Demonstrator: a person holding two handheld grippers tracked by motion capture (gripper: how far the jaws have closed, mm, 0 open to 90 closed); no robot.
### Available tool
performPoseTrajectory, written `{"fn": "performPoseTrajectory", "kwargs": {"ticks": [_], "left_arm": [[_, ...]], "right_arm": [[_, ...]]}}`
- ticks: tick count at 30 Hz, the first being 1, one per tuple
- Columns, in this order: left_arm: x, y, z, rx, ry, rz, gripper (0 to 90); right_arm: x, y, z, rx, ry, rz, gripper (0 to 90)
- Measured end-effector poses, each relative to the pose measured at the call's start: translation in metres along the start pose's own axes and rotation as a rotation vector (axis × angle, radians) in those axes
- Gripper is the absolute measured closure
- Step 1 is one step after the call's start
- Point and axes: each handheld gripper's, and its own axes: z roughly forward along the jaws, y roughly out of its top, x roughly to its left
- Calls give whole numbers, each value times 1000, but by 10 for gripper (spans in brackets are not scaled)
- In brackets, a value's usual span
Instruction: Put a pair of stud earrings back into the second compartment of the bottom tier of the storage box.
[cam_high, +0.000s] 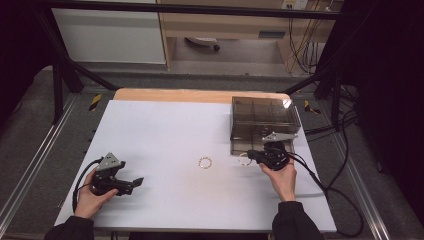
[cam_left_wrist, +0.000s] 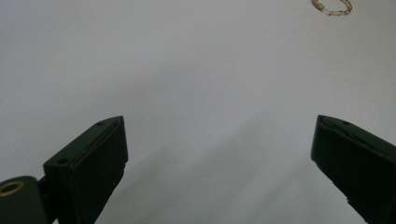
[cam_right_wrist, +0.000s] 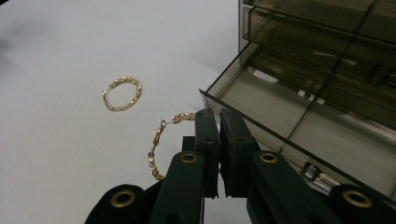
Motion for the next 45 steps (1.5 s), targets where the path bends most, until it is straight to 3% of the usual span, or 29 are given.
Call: {"fn": "performPoseTrajectory", "kwargs": {"ticks": [11,45], "left_arm": [[0,0,0,0,0,-1,39],[0,-1,1,2,1,-6,39]], "right_arm": [[-19,-3,-8,-13,-54,33,869],[-67,6,18,-3,-191,104,869]]}}
